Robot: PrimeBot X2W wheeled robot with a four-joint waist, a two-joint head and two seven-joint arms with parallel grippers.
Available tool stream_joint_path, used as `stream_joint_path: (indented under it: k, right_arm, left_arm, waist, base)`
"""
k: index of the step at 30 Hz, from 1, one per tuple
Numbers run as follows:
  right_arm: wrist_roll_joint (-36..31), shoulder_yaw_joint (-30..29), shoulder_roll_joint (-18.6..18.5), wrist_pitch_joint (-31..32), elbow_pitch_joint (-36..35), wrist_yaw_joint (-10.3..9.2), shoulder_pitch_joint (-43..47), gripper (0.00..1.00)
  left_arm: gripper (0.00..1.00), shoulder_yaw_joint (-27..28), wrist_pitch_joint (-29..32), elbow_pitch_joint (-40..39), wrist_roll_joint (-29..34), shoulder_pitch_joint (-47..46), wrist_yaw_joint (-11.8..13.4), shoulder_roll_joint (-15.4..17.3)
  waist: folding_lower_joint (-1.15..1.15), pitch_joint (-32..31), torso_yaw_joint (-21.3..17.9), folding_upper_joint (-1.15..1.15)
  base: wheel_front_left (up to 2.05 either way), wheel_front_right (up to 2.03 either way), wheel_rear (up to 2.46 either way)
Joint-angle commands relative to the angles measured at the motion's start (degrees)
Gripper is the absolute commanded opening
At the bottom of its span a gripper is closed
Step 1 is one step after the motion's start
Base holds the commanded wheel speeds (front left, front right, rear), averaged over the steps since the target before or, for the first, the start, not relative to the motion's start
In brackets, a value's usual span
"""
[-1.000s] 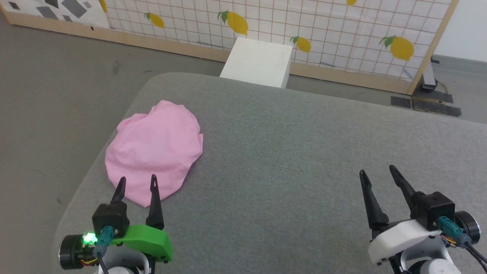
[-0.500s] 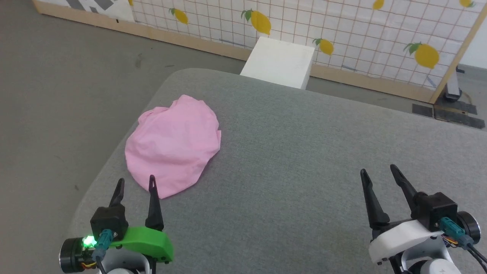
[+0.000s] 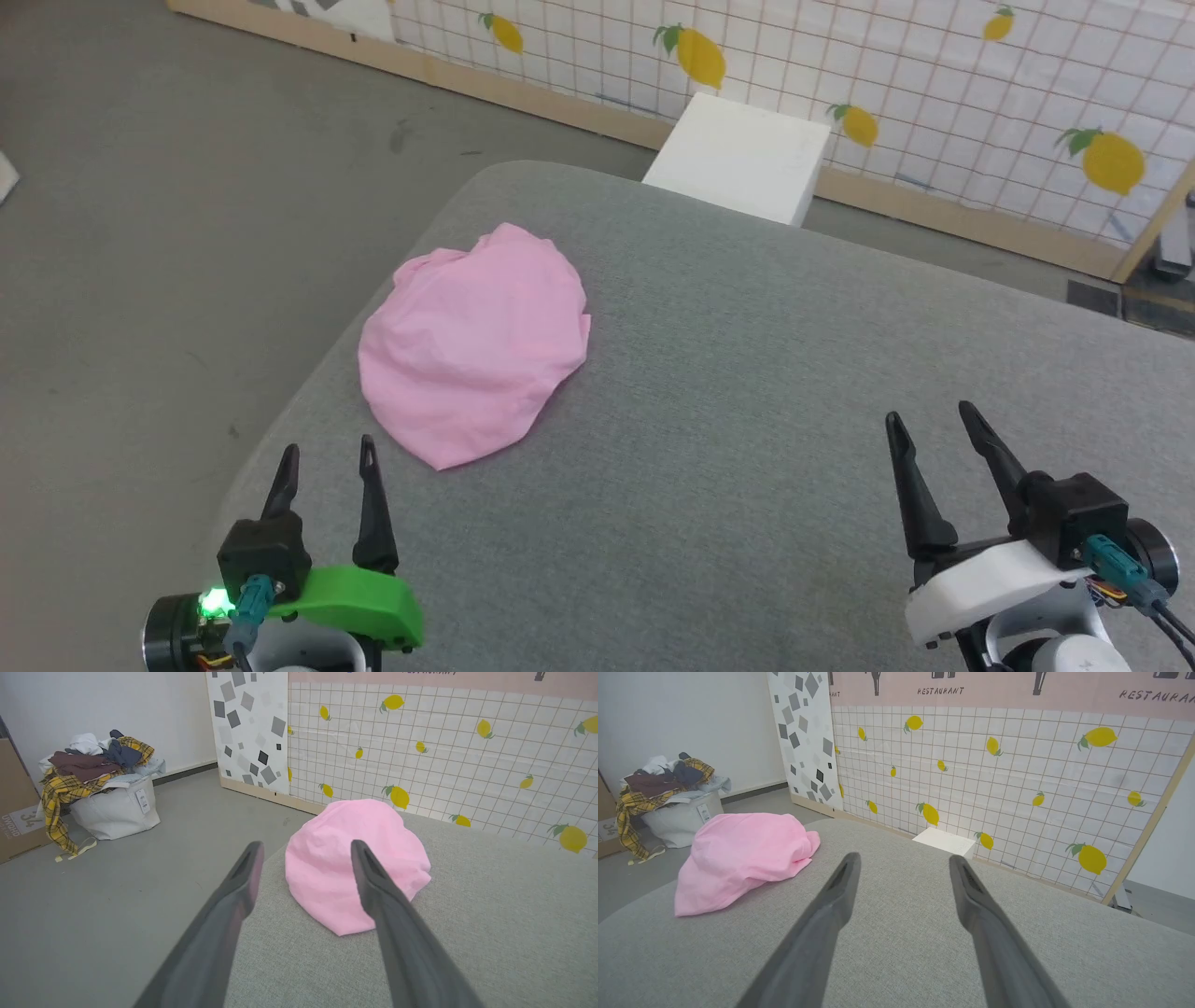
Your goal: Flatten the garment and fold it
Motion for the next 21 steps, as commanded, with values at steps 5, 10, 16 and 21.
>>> stream_joint_path:
  k: [5, 10, 16, 21]
  right_arm:
    - [0.6, 0.1, 0.0, -0.8, 0.2, -0.07, -0.9, 1.00]
    - [0.8, 0.0, 0.0, -1.1, 0.4, -0.08, -1.1, 1.00]
    - [0.9, 0.0, 0.0, -1.4, 0.3, -0.08, -1.1, 1.00]
    - [1.0, 0.1, 0.0, -1.4, 0.2, -0.08, -1.2, 1.00]
  left_arm:
    - [1.00, -0.7, -1.0, 0.3, -1.1, 0.9, 1.1, 0.6]
    - [1.00, -1.3, -1.6, 0.6, -1.7, 1.0, 1.8, 1.0]
    - [1.00, -2.1, -2.3, 0.9, -2.4, 1.0, 2.6, 1.3]
    - [1.00, -2.5, -2.9, 0.9, -3.1, 1.1, 3.3, 1.5]
  waist:
    - [0.00, 0.0, 1.7, 0.00]
    - [0.00, -0.1, 3.0, 0.00]
    - [0.00, 0.0, 4.6, 0.00]
    - [0.00, 0.3, 5.8, 0.00]
  base:
    - [0.00, 0.00, 0.00]
    - [0.00, 0.00, 0.00]
    - [0.00, 0.00, 0.00]
    - [0.00, 0.00, 0.00]
